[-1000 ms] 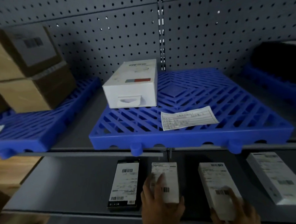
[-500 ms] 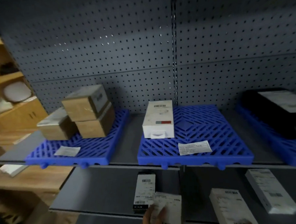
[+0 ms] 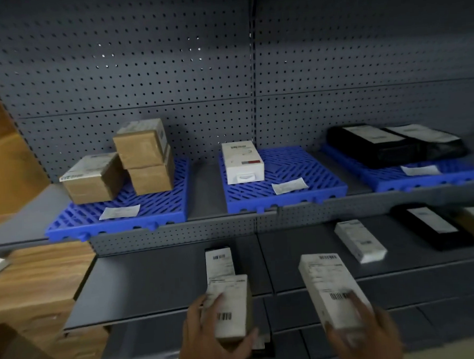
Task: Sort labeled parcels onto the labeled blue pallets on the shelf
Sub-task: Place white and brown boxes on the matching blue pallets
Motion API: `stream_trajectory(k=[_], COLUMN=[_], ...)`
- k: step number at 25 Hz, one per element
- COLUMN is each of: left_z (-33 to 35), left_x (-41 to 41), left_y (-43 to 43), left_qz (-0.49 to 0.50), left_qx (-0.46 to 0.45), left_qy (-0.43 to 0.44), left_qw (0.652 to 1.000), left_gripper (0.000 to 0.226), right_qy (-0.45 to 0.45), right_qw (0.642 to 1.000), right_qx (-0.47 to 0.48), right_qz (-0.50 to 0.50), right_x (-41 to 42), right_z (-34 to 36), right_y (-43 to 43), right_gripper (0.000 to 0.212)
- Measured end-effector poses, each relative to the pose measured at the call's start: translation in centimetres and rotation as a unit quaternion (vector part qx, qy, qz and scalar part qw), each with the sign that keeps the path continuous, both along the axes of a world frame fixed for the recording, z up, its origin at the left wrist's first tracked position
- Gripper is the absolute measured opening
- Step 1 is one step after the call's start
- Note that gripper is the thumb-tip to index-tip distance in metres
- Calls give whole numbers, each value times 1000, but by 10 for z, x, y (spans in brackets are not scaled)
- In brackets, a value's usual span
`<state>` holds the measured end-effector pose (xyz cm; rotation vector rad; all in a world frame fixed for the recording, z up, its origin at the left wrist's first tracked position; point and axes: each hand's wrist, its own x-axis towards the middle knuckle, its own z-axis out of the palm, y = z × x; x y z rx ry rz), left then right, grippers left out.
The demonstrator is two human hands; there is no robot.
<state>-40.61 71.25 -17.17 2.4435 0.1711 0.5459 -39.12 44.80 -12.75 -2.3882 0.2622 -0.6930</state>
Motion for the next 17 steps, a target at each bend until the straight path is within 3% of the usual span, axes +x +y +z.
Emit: stream_trajectory(k=[2, 4, 8, 14, 17], left_z=[6, 16, 47, 109, 146], left_x=[-13, -19, -30, -28, -20], left_y=[7, 8, 17, 57, 86], left_qz=[-5, 6, -5, -9, 10], left_qx=[-5, -8, -62, -92, -63], left_qy=[-1, -8, -34, -149, -194], left_qw=[1000, 1000, 997, 985, 979], left_gripper=[97, 99, 100, 83, 83], right_qy=[35, 3, 16, -56, -23], right_qw=[999, 999, 1000, 998, 998], right_qx=[29, 47, 2, 2, 54], right_qz=[-12, -3, -12, -12, 26], right_x=[-24, -29, -40, -42, -20], right_z=[0, 10, 23, 63, 98], right_y=[8, 4, 3, 0, -7], right_gripper=[85, 83, 86, 88, 86])
